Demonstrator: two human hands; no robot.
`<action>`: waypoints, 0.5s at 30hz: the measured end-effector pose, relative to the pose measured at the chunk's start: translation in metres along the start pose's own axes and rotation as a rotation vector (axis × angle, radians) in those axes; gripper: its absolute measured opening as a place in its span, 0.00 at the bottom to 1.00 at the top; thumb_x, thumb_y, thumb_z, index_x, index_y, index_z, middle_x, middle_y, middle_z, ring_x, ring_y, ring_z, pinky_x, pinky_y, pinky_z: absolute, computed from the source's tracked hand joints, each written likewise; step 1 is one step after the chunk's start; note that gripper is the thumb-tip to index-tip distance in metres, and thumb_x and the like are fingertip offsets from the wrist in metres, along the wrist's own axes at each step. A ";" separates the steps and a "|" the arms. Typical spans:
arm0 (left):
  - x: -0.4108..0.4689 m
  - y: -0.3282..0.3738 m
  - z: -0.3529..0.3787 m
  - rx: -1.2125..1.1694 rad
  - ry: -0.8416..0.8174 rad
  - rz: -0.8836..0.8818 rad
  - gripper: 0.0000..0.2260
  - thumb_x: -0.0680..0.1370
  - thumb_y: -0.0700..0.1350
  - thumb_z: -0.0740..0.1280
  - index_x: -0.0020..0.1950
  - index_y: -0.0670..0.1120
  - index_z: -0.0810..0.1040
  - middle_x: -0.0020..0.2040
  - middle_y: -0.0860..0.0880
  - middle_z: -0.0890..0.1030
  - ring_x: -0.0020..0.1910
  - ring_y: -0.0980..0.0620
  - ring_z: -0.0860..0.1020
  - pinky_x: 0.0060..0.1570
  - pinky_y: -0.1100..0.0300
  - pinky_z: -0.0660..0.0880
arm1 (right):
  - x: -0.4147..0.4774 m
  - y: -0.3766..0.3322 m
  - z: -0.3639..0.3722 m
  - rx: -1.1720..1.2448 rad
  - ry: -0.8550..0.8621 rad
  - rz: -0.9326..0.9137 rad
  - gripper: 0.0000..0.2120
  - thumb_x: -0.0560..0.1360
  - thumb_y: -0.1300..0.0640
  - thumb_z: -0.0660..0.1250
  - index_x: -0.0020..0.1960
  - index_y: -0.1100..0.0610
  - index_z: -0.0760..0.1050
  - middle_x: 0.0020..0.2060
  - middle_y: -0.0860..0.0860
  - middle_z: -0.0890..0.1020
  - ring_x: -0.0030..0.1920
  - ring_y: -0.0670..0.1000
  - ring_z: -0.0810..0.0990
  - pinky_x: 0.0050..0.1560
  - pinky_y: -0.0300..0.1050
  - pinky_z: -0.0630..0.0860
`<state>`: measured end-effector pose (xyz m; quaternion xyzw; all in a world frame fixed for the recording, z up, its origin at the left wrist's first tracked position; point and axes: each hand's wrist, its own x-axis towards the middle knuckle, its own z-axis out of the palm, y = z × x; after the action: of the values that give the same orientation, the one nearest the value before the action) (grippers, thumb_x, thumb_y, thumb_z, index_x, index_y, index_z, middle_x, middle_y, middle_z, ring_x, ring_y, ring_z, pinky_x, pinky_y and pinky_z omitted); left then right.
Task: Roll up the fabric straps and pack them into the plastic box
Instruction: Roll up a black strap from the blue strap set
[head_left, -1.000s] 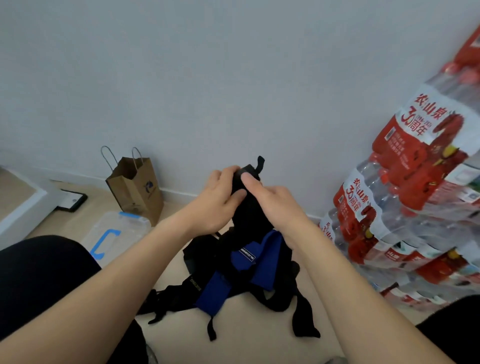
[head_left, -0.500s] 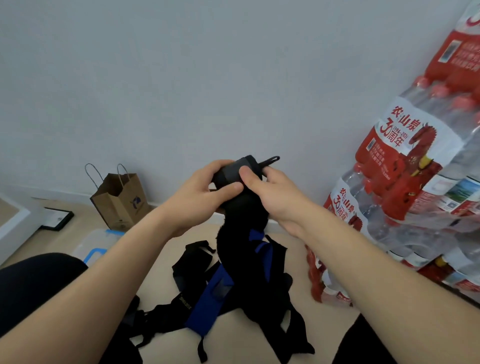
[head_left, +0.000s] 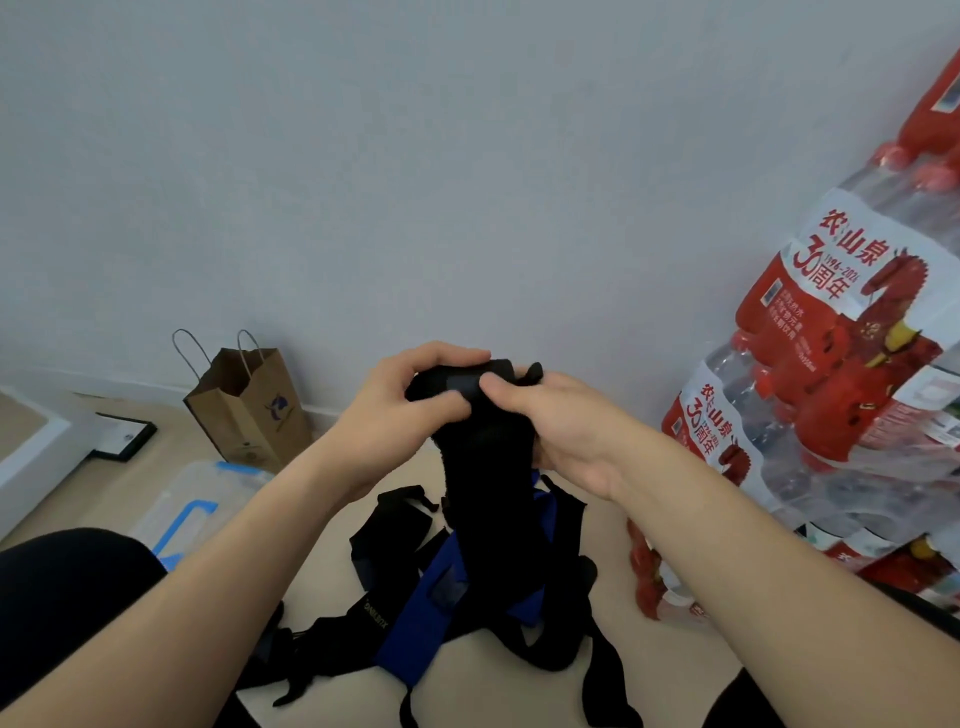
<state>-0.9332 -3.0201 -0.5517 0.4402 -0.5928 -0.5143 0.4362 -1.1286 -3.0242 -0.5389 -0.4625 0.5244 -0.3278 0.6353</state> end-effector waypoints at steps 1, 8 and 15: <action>0.000 -0.002 0.003 -0.085 0.014 -0.018 0.12 0.81 0.40 0.70 0.63 0.50 0.86 0.61 0.46 0.87 0.60 0.47 0.85 0.59 0.51 0.83 | 0.001 0.001 0.001 0.005 0.004 -0.014 0.12 0.86 0.53 0.68 0.68 0.54 0.80 0.57 0.56 0.89 0.59 0.58 0.88 0.64 0.61 0.84; 0.007 -0.005 0.001 -0.241 -0.030 -0.153 0.14 0.86 0.45 0.68 0.72 0.48 0.80 0.65 0.43 0.85 0.61 0.42 0.86 0.58 0.44 0.85 | 0.008 0.003 0.002 -0.063 0.115 -0.123 0.16 0.83 0.54 0.73 0.69 0.46 0.77 0.57 0.55 0.89 0.54 0.56 0.90 0.60 0.59 0.86; 0.012 -0.006 -0.006 0.063 0.086 -0.060 0.20 0.81 0.33 0.71 0.64 0.56 0.87 0.61 0.57 0.86 0.56 0.55 0.87 0.55 0.57 0.85 | 0.014 0.003 -0.003 -0.076 0.146 0.104 0.36 0.76 0.62 0.76 0.76 0.39 0.66 0.60 0.58 0.84 0.54 0.60 0.89 0.53 0.59 0.87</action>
<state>-0.9297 -3.0340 -0.5559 0.4929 -0.5760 -0.4889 0.4316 -1.1282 -3.0369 -0.5467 -0.4334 0.6047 -0.3070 0.5935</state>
